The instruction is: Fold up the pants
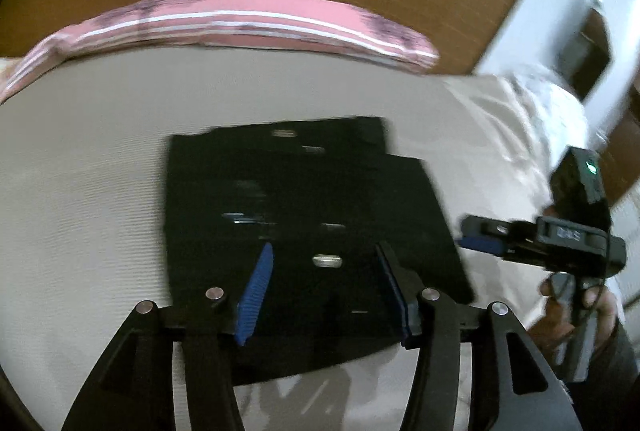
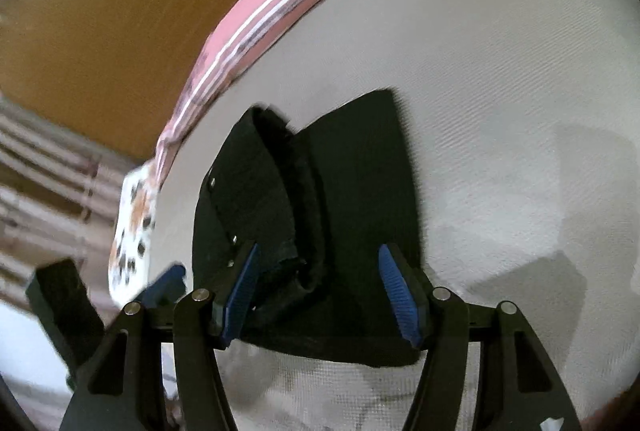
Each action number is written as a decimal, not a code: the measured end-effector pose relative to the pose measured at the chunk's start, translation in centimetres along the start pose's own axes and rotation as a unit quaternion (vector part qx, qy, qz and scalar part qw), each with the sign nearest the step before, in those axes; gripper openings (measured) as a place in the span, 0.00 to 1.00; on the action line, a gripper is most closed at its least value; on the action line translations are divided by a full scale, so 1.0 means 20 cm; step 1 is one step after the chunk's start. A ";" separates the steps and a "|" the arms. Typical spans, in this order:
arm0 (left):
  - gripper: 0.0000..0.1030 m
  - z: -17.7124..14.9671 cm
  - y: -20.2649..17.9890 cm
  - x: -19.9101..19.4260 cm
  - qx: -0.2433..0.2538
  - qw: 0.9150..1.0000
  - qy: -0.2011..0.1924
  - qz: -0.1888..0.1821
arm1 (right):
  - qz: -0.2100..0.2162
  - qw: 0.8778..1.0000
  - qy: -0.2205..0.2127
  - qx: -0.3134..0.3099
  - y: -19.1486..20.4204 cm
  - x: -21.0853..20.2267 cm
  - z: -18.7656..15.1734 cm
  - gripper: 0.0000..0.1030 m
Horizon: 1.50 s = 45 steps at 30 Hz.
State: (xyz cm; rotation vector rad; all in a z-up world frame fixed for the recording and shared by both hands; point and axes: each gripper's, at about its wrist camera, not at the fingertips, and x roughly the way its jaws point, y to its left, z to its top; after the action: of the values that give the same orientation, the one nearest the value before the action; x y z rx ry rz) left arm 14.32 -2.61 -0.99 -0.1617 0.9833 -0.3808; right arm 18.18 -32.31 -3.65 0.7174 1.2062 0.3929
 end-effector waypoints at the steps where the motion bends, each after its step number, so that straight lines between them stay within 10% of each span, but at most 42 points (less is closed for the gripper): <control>1: 0.52 0.00 0.04 0.00 -0.009 1.000 0.002 0.010 | -0.001 1.000 0.012 -0.008 0.00 0.03 0.02 0.58; 11: 0.52 -0.06 0.45 0.08 -0.109 0.987 0.044 0.107 | 0.027 0.997 0.065 -0.032 -0.02 0.25 0.19 0.56; 27: 0.52 -0.10 0.57 0.13 -0.135 0.982 0.055 0.116 | 0.135 0.982 0.110 -0.069 0.09 0.54 0.26 0.35; 45: 0.53 -0.11 0.52 0.16 -0.096 0.979 0.067 0.165 | 0.092 0.992 0.066 -0.054 0.18 0.44 0.22 0.15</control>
State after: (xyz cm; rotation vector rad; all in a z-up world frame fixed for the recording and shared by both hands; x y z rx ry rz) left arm 16.63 5.80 -7.78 -0.1458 1.1577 0.0086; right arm 25.52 -25.56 -6.61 0.7197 1.2362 0.6615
